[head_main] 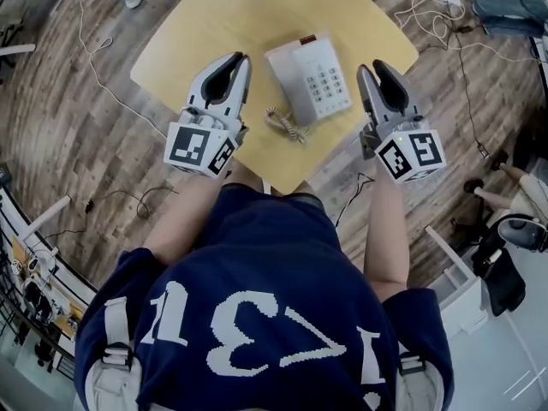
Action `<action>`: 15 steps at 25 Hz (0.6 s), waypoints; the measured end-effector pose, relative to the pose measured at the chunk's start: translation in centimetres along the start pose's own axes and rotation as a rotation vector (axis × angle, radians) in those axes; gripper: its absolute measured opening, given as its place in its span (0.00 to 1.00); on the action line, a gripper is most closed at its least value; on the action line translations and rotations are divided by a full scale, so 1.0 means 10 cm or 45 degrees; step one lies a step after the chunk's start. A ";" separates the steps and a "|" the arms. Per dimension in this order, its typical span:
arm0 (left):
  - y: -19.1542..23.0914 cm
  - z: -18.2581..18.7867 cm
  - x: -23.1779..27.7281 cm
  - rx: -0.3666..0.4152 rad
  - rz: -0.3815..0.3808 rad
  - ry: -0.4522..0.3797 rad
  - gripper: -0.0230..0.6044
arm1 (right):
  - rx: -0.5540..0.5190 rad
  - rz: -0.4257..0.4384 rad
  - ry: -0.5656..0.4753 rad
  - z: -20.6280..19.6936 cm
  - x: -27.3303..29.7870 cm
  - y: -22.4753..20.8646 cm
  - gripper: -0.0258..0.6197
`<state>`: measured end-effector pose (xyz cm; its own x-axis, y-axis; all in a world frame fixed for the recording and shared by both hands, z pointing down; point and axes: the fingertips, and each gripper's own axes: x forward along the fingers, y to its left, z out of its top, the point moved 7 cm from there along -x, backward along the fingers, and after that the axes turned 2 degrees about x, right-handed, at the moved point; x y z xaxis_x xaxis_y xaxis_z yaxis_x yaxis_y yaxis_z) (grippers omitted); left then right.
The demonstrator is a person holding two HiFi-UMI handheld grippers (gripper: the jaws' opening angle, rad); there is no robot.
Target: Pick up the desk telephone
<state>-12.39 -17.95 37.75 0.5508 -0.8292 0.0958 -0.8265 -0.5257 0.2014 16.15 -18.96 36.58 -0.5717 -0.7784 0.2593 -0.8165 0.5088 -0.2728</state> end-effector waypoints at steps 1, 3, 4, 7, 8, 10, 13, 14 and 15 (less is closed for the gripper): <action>-0.03 -0.08 0.04 -0.014 -0.016 0.028 0.09 | -0.002 0.016 0.057 -0.09 0.07 -0.04 0.23; -0.08 -0.26 0.11 -0.058 -0.045 0.100 0.24 | 0.007 0.043 0.163 -0.29 0.20 -0.13 0.25; -0.10 -0.37 0.14 -0.085 -0.055 0.137 0.29 | 0.021 0.060 0.217 -0.40 0.26 -0.18 0.26; -0.13 -0.70 0.23 -0.218 -0.063 0.237 0.40 | 0.111 0.126 0.382 -0.75 0.45 -0.39 0.33; -0.14 -0.80 0.25 -0.275 -0.066 0.275 0.45 | 0.153 0.152 0.431 -0.87 0.50 -0.46 0.35; -0.18 -0.99 0.29 -0.354 -0.090 0.357 0.48 | 0.230 0.202 0.508 -1.05 0.59 -0.56 0.37; -0.27 -1.20 0.35 -0.429 -0.124 0.463 0.51 | 0.287 0.258 0.578 -1.22 0.70 -0.68 0.38; -0.28 -1.27 0.36 -0.478 -0.120 0.488 0.52 | 0.290 0.272 0.600 -1.26 0.73 -0.71 0.39; -0.29 -1.33 0.36 -0.534 -0.111 0.508 0.53 | 0.292 0.285 0.622 -1.29 0.77 -0.73 0.39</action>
<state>-6.46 -16.89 50.52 0.6833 -0.6075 0.4049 -0.7041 -0.4015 0.5857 16.69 -23.91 52.55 -0.7436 -0.3735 0.5547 -0.6644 0.5065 -0.5496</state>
